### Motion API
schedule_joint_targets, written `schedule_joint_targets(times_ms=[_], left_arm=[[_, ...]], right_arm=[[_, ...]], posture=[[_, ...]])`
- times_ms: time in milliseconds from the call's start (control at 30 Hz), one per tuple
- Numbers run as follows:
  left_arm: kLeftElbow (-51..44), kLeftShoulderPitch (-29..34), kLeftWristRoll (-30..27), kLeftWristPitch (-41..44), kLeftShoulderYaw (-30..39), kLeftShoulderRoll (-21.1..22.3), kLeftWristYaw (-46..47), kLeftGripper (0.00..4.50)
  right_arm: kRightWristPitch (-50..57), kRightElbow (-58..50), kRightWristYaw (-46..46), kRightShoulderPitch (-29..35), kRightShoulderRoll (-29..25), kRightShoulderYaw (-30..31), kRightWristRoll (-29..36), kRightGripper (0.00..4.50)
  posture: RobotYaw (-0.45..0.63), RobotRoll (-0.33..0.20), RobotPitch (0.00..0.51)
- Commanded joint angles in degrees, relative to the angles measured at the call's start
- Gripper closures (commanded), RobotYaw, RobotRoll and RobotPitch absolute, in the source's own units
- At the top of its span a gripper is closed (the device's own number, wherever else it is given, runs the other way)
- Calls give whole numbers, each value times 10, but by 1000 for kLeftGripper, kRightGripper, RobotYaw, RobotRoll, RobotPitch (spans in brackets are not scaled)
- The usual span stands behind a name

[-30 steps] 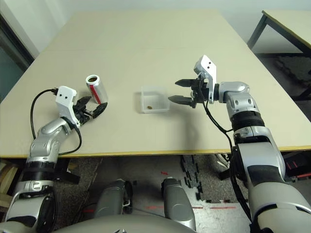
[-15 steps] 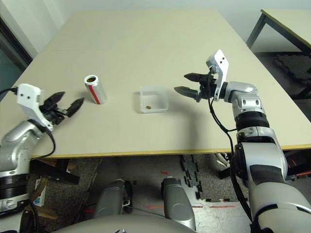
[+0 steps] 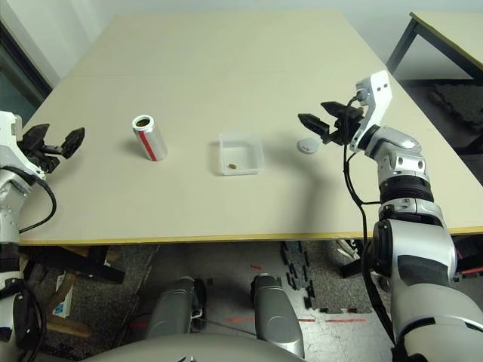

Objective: Pour the medicine from the bottle into the box.

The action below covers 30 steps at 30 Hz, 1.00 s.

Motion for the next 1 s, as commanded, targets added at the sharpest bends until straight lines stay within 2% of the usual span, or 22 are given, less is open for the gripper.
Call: schedule_joint_targets(times_ms=[33,233,433,1000], left_arm=[[77,-36,19,-38,-10,6,9,27],[156,-69,26,-77,-10,10,20,27],[183,-77,29,-97,-14,11,23,27],[227,-110,34,-111,-25,17,20,27]], right_arm=[[-19,3,-43,12,-15,-26,6,0],[-38,-2,-91,26,-31,-42,2,0],[-41,1,-141,53,-47,-54,1,0],[-41,-5,-145,77,-50,-60,9,0]], posture=[[-126,0,100],[-152,0,107],[-165,0,117],[-192,0,120]])
